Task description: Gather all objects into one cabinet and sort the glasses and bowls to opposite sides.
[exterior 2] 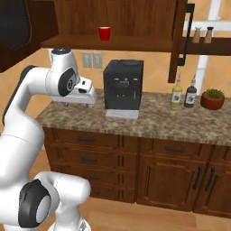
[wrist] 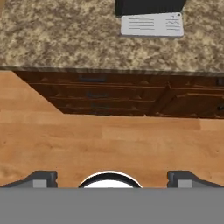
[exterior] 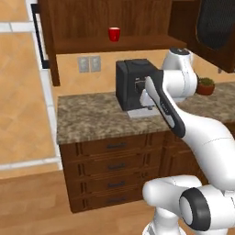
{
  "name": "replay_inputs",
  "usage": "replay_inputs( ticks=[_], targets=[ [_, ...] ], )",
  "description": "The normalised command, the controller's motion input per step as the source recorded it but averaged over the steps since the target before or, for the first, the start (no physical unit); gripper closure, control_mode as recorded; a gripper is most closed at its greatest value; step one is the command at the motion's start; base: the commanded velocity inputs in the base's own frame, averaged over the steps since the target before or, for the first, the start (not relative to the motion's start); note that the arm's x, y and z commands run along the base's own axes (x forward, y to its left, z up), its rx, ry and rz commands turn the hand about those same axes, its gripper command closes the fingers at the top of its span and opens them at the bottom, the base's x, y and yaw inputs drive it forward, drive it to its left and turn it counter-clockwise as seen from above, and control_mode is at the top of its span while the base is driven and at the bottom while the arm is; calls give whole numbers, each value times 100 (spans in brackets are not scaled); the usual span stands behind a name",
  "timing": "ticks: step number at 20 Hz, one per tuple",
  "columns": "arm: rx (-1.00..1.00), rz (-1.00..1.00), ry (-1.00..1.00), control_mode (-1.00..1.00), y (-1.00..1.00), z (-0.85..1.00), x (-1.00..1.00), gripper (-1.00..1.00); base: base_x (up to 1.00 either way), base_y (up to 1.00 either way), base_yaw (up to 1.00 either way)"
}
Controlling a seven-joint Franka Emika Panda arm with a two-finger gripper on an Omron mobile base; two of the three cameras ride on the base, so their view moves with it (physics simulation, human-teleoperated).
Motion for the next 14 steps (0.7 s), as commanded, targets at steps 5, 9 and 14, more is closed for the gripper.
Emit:
replay_inputs(
  ticks=[5,9,14],
  targets=[
    [0,0,0,100,0,0,0,-100,100,18,0],
    [0,0,0,100,0,0,0,-100,100,0,0],
    [0,0,0,100,0,0,0,-100,100,17,-2]
  ],
)
